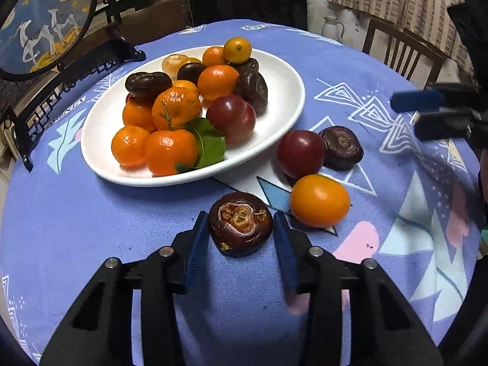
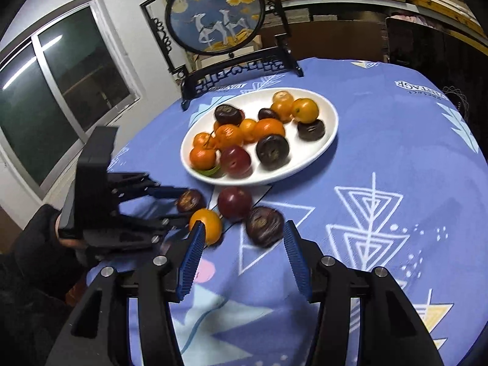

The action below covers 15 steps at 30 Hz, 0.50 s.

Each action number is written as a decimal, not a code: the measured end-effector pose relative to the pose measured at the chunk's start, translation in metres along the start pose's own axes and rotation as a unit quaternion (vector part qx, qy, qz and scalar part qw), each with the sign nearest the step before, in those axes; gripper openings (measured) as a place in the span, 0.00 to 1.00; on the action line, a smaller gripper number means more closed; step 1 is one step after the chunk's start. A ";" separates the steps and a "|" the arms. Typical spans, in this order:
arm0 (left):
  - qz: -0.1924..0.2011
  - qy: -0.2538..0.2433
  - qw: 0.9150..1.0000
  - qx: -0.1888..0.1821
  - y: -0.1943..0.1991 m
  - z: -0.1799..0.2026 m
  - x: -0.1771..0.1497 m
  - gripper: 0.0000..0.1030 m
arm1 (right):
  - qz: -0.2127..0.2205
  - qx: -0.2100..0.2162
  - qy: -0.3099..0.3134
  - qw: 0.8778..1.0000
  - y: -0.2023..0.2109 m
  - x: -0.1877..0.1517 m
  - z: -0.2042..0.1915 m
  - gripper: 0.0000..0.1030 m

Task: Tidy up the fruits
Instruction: 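Grasp a dark mangosteen with the left tool while the right tool carries an orange onto the plate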

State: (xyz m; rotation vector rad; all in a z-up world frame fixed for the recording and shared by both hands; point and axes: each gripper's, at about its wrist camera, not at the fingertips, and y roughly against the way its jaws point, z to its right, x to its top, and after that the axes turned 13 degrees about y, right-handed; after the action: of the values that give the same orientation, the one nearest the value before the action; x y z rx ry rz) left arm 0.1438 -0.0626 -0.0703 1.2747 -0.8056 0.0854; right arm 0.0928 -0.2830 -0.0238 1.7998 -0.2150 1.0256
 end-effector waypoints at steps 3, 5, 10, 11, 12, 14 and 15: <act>0.016 0.019 1.000 -0.006 0.009 -0.007 0.000 0.39 | -0.023 0.016 0.033 0.999 -0.011 -0.002 -0.019 0.52; 0.032 0.036 0.999 -0.013 0.021 -0.012 -0.002 0.39 | -0.040 0.010 0.063 0.997 -0.022 -0.002 -0.034 0.52; 0.067 0.052 0.996 -0.028 0.060 -0.020 -0.016 0.39 | -0.060 0.007 0.105 0.993 -0.050 0.011 -0.061 0.52; 0.070 0.054 0.996 -0.029 0.066 -0.021 -0.019 0.39 | -0.064 0.005 0.114 0.991 -0.056 0.014 -0.066 0.52; 0.072 0.054 0.996 -0.029 0.069 -0.021 -0.022 0.39 | -0.070 0.003 0.118 0.991 -0.062 0.016 -0.068 0.54; 0.075 0.057 0.995 -0.028 0.075 -0.024 -0.026 0.39 | -0.075 -0.008 0.115 0.991 -0.073 0.022 -0.067 0.54; 0.076 0.059 0.995 -0.027 0.076 -0.025 -0.028 0.39 | -0.079 -0.006 0.106 0.991 -0.077 0.025 -0.064 0.53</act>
State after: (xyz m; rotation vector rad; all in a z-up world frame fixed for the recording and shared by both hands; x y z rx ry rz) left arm 0.0988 -0.0056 -0.0261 1.1465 -0.7964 0.2574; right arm 0.1169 -0.1863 -0.0499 1.6541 0.0512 1.0902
